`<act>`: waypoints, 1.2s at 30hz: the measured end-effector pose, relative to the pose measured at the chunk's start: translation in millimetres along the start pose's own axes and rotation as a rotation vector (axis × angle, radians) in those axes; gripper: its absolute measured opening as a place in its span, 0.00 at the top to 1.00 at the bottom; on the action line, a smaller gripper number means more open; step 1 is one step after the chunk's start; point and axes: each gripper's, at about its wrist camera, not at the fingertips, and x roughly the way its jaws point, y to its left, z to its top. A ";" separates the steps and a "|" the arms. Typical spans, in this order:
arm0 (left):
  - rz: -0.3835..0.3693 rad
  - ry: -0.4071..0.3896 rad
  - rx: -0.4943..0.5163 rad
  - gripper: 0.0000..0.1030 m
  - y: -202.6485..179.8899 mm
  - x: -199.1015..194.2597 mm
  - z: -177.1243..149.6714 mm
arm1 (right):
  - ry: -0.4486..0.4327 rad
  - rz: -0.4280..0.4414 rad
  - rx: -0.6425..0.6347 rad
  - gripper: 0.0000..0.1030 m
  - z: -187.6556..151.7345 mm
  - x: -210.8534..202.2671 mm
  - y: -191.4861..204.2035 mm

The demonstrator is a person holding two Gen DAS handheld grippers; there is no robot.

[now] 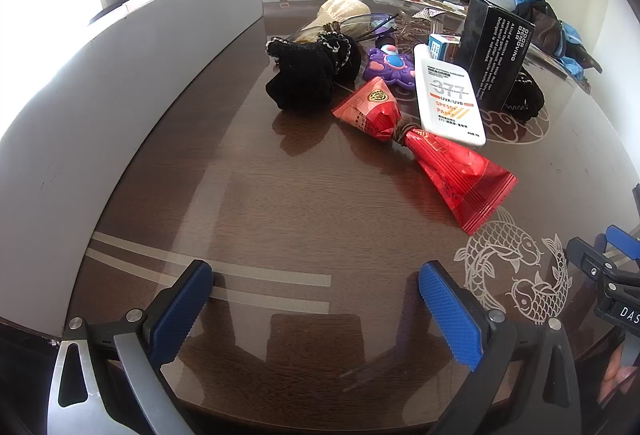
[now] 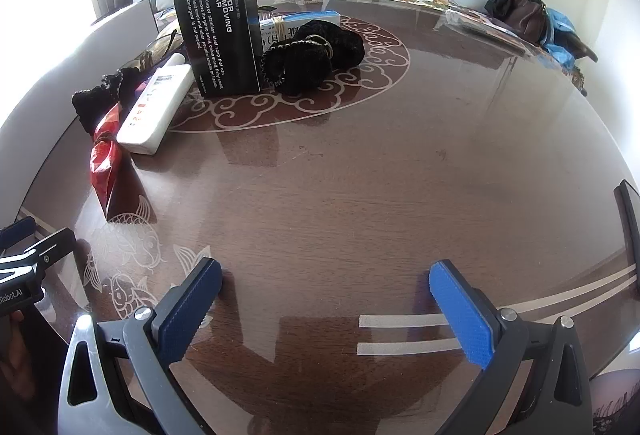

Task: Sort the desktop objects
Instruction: 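Move the left tool toward the red pouch and open its fingers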

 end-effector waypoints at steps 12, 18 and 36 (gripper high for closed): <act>-0.201 -0.094 -0.150 0.00 13.9 -38.2 31.4 | -0.088 -0.011 0.009 0.00 -6.9 -2.0 1.9; -0.095 -0.030 -0.083 0.00 -19.7 -1.8 69.3 | -0.097 -0.009 0.004 0.00 -5.6 -1.1 1.4; -0.022 0.033 -0.088 0.00 -0.2 25.6 65.3 | -0.077 -0.009 0.005 0.00 -5.6 -1.1 1.2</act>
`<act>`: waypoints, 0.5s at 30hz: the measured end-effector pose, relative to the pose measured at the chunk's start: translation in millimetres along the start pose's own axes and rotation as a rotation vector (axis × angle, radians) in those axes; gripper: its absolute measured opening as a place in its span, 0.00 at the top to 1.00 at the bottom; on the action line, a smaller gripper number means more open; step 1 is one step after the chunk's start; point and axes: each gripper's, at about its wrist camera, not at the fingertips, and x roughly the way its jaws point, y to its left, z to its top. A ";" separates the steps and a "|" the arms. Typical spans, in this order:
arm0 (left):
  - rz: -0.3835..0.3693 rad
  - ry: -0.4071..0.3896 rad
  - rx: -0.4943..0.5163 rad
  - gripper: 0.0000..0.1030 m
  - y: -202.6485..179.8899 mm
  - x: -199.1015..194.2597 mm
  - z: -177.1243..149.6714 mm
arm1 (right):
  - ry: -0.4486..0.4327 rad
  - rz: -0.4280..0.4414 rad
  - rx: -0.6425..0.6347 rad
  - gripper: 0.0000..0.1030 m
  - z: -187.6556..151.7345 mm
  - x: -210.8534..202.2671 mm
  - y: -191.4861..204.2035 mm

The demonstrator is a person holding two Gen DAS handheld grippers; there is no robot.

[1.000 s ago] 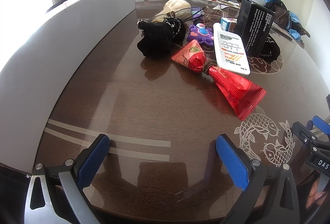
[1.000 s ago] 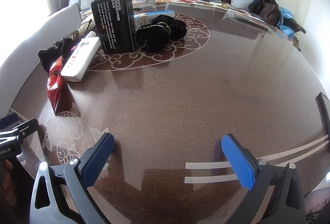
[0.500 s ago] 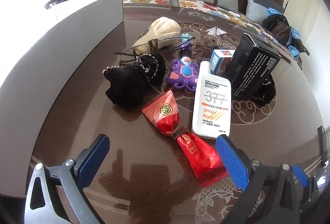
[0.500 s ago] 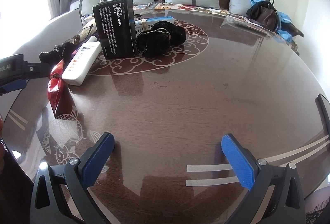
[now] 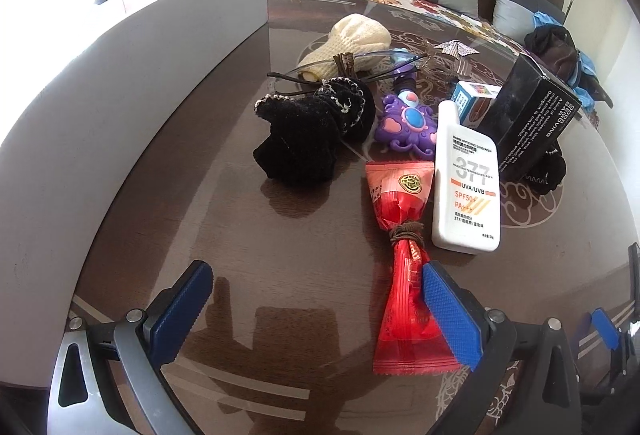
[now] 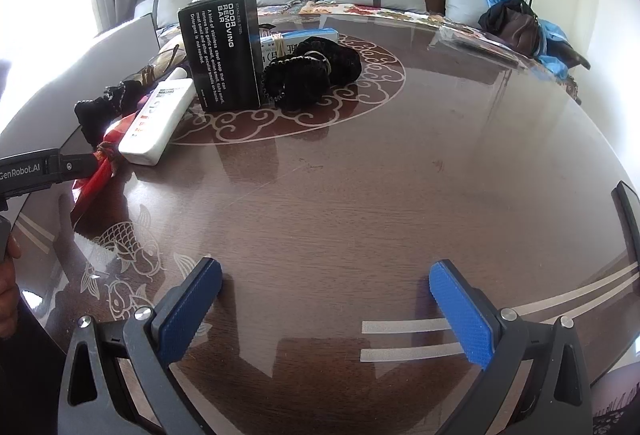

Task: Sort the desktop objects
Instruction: 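Move the left tool toward the red pouch and open its fingers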

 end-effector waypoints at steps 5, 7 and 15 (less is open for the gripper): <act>0.018 0.010 0.047 0.00 -18.4 1.4 -0.6 | 0.000 0.000 0.000 0.00 0.2 0.0 0.0; 0.035 0.018 0.074 0.00 -26.8 3.5 -0.8 | 0.000 0.000 0.000 0.00 0.1 0.0 0.2; 0.054 0.041 0.085 0.00 -27.9 11.8 -1.9 | 0.001 -0.001 0.000 0.00 0.1 0.3 0.4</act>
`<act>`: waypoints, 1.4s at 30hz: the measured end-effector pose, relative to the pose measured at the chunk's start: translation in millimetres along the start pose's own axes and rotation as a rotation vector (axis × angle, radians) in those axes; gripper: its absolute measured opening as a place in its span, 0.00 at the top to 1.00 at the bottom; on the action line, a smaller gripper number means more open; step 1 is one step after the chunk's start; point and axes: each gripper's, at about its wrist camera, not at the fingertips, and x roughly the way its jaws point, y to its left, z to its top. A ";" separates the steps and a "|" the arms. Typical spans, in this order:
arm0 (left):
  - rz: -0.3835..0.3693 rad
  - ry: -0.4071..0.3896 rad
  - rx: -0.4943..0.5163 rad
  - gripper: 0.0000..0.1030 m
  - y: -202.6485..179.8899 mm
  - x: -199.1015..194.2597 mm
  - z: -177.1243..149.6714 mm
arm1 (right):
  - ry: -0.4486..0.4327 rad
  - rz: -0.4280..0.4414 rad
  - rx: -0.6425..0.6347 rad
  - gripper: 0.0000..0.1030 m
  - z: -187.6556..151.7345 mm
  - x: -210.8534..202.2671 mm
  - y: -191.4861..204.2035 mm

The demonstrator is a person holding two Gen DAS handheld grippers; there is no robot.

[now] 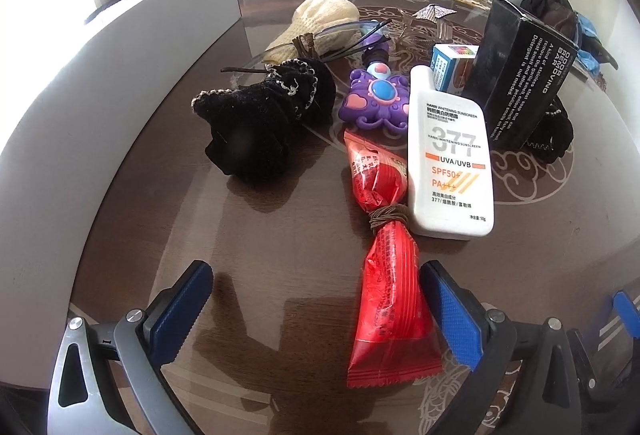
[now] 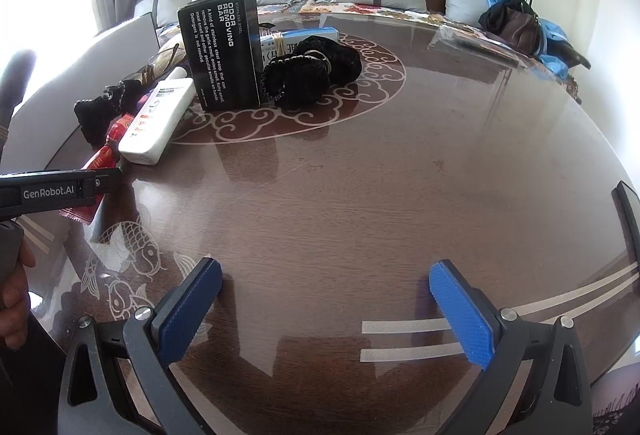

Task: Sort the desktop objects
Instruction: 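Move the left tool toward the red pouch and open its fingers, then close the left tool on the red pouch's tied neck, then carry the red pouch into the cardboard box and release it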

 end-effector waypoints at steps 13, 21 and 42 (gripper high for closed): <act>-0.032 -0.008 0.023 0.08 30.5 -2.2 1.2 | 0.000 0.000 0.000 0.00 0.1 -0.2 0.4; -0.064 -0.018 0.083 0.34 36.1 -7.9 -3.1 | -0.011 -0.001 0.000 0.00 -1.8 -0.4 0.7; -0.147 0.002 0.263 0.84 12.6 -7.7 12.7 | 0.157 0.138 0.047 0.00 12.4 -4.8 -12.6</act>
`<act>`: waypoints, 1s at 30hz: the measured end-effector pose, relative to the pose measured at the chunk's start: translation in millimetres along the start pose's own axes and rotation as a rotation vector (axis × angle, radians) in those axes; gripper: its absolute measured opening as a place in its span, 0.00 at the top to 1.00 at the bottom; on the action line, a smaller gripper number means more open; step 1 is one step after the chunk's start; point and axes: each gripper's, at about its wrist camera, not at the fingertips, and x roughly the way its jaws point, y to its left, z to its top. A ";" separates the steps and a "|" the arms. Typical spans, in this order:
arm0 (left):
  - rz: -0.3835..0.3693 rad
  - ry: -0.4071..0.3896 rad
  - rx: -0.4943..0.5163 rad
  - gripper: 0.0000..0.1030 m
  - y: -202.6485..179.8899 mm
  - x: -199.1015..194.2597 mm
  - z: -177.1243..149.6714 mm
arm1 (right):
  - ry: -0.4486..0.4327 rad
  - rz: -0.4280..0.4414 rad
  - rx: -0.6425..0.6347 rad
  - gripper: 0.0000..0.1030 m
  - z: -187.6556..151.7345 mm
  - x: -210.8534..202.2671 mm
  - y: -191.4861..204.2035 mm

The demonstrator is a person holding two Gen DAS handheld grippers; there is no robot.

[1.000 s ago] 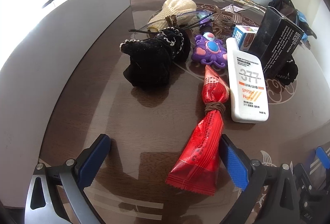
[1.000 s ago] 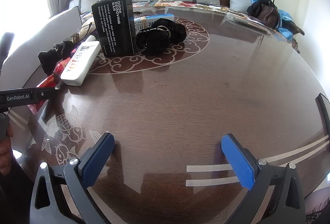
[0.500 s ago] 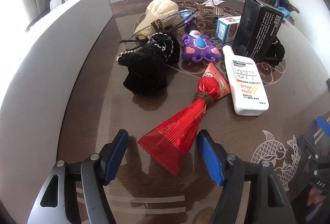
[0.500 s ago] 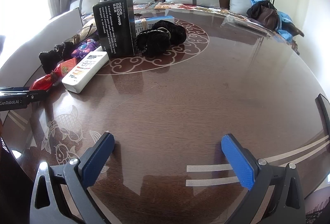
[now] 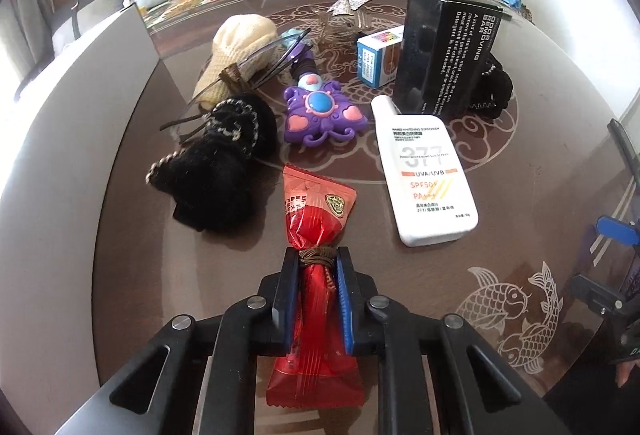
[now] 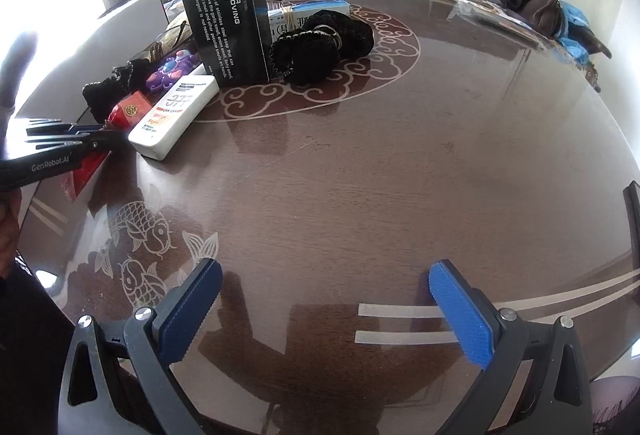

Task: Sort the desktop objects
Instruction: 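Carry the red pouch into the cardboard box and release it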

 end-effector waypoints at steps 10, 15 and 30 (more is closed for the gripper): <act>-0.018 -0.107 -0.203 0.84 60.4 -65.3 -43.4 | 0.083 0.061 0.019 0.02 96.7 51.6 107.1; -0.035 -0.162 -0.240 0.84 83.8 -98.9 -49.3 | 0.142 -0.074 -0.085 0.45 103.9 76.3 140.4; 0.085 -0.208 -0.431 0.84 242.7 -152.7 -65.0 | 0.059 0.313 -0.067 0.50 110.9 -33.0 175.3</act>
